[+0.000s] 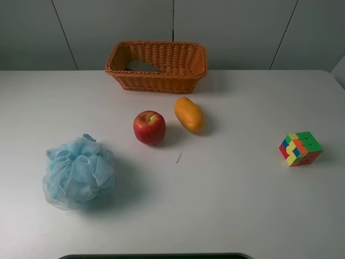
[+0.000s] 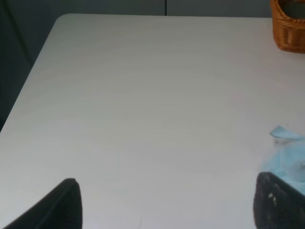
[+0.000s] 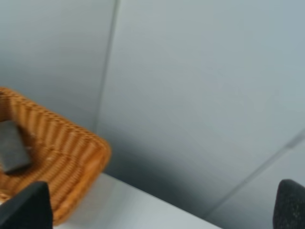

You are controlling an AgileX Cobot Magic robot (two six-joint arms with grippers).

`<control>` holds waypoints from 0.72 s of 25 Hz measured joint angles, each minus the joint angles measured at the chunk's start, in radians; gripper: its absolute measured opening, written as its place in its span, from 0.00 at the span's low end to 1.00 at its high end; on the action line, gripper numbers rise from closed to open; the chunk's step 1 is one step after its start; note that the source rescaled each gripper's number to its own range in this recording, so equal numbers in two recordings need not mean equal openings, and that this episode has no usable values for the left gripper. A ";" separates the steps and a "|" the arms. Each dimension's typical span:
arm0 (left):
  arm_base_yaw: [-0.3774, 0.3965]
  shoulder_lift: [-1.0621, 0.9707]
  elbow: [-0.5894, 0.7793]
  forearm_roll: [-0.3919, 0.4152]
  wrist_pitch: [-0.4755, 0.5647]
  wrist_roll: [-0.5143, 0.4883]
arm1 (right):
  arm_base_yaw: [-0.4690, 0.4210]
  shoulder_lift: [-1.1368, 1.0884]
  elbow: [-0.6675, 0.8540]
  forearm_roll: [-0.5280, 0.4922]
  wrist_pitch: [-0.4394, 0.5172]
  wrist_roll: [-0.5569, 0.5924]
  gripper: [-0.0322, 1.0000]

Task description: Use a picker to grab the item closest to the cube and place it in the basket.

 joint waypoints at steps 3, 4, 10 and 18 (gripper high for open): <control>0.000 0.000 0.000 0.000 0.000 0.000 | 0.000 -0.161 0.114 -0.094 0.000 0.004 1.00; 0.000 0.000 0.000 0.000 0.000 0.000 | 0.000 -0.217 0.157 -0.116 0.002 0.011 1.00; 0.000 0.000 0.000 0.000 0.000 -0.002 | -0.003 -0.530 0.425 -0.181 0.004 0.071 1.00; 0.000 0.000 0.000 0.000 -0.002 -0.002 | -0.004 -0.906 0.806 -0.271 0.008 0.180 1.00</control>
